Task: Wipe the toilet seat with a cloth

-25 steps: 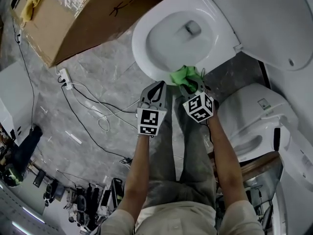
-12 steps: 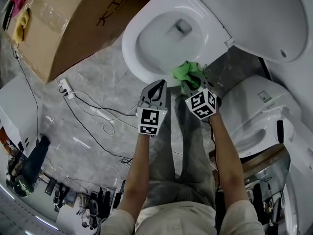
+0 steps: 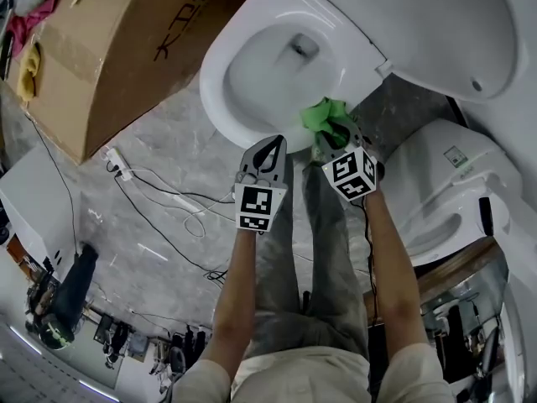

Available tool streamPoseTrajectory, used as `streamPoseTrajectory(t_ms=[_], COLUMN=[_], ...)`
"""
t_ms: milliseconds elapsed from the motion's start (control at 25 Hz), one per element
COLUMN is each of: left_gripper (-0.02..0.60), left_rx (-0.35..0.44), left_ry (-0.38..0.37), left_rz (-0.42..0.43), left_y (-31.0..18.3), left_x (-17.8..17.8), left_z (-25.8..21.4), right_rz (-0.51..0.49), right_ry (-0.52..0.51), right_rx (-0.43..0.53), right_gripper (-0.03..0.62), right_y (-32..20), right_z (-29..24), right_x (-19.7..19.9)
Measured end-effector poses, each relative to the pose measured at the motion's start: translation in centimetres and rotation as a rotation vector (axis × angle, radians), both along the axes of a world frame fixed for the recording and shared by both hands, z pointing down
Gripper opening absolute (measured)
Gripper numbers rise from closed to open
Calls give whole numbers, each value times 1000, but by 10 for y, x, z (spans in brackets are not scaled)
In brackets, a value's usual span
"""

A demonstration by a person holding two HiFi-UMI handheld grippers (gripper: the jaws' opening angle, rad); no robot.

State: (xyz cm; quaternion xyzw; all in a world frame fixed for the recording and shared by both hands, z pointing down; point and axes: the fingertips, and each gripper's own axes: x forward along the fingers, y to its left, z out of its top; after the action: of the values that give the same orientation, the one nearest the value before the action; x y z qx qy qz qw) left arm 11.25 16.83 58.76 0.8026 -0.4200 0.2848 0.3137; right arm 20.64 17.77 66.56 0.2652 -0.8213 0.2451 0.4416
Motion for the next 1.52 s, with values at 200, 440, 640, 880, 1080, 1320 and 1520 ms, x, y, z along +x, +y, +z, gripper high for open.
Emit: streamPoseTrajectory(t_ms=[200,440,640,880,1080,1320,1520], left_gripper=[12,12,12,12,12,12,12], left_rx=[1,5,11,20,23,18,14], left_ry=[4,14,22,35,44,55,63], left_rz=[29,58,82,107,125,140,150], left_y=[-9,-21,-33,-49,-59,-69,-78], left_x=[8,19,27,35,39,37,33], left_z=[1,0,-3,-7,-8,-9,-7], right_rz=[59,103,137,182,215,253,279], right_ry=[15,31,45,76,93,119,141], right_rx=[14,27,36,47,54,67,84], right_gripper=[95,97,97,97,97,97,97], right_y=[-17,-32,-43,-58,-69,-85,-101], right_z=[0,-1,-2,-2,-3,-5,-5], right_x=[16,32,42,53,60,67,71])
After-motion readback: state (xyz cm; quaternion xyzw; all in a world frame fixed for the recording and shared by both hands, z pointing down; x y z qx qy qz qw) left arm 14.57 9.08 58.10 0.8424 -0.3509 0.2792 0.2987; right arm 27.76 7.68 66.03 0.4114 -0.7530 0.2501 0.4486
